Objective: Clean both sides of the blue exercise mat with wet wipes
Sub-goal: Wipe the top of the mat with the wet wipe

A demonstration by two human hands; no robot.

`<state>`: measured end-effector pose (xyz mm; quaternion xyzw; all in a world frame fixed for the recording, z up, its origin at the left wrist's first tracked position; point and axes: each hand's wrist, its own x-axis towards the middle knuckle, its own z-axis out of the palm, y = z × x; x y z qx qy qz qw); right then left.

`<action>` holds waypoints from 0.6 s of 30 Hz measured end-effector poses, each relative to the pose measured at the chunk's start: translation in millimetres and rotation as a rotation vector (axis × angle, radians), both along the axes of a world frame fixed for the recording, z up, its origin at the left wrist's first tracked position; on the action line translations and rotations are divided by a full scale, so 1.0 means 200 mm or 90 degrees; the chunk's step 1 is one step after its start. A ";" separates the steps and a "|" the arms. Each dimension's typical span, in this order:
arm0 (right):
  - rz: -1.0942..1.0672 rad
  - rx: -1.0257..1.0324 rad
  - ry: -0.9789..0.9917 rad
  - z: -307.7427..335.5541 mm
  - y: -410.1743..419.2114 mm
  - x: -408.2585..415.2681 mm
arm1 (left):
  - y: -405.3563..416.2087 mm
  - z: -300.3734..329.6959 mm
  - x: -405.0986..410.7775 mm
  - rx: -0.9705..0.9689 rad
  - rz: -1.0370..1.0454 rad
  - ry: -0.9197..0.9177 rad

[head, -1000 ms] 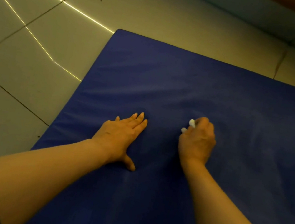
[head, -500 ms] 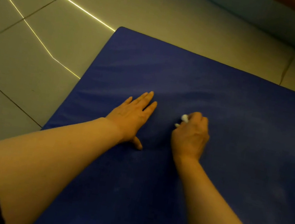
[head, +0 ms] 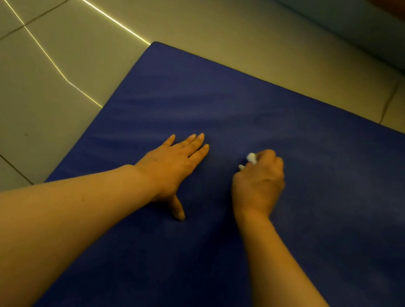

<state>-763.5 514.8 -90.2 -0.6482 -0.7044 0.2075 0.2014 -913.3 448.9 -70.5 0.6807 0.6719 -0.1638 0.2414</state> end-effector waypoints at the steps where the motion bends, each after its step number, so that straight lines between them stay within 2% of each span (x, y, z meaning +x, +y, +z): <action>1: 0.051 0.007 0.006 -0.01 -0.03 -0.05 | 0.00 0.00 0.00 0.002 0.002 -0.001; 4: 0.206 -0.013 -0.001 -0.02 -0.08 -0.13 | 0.00 0.00 -0.01 0.008 0.005 -0.013; 6: 0.226 -0.021 -0.015 -0.01 -0.03 -0.10 | 0.00 0.01 -0.02 0.010 0.001 -0.015; 11: 0.017 -0.019 0.011 0.03 0.20 0.07 | 0.02 0.03 -0.01 0.045 0.047 -0.057; 14: -0.018 -0.025 -0.013 0.03 0.15 -0.01 | 0.05 0.03 -0.01 0.088 0.061 -0.046; 18: 0.192 -0.016 0.007 0.00 0.00 -0.21 | 0.09 0.03 -0.04 0.179 0.100 -0.069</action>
